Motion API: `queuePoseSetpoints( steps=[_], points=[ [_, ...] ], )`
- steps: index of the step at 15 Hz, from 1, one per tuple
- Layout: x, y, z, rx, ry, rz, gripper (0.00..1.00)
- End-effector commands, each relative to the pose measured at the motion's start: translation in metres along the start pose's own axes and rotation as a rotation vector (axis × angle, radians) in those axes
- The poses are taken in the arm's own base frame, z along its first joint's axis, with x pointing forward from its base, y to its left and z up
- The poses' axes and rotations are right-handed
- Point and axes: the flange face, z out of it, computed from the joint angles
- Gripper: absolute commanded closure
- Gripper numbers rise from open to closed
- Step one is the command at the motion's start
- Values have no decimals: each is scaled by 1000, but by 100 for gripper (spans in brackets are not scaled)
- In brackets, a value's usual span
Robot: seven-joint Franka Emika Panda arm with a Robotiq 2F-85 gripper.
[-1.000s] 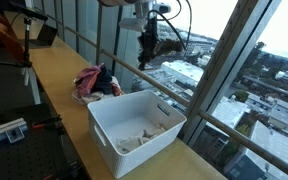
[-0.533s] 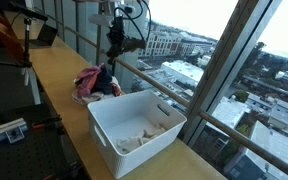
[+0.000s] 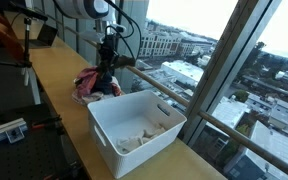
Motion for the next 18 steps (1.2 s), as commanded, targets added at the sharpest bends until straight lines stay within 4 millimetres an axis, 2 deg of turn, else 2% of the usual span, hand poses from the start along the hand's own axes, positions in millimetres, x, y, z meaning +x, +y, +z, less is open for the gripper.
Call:
queuePoseSetpoints(
  steps=[1,2,4,6,8,10,14,16,18],
  points=[
    [-12,-20,5,-22,-29,-32,58],
    [-14,-20,6,-26,-36,-37,57],
    [-14,-10,4,-36,-37,-31,44],
    [-12,12,-3,-53,-26,-10,29],
    [-13,46,-8,-72,-15,32,15],
    [-18,90,-4,-90,-16,90,2],
    [-37,177,25,-113,-31,208,0],
    [-43,211,47,-121,-15,219,0],
    [-47,239,77,-133,-7,221,0]
  ],
)
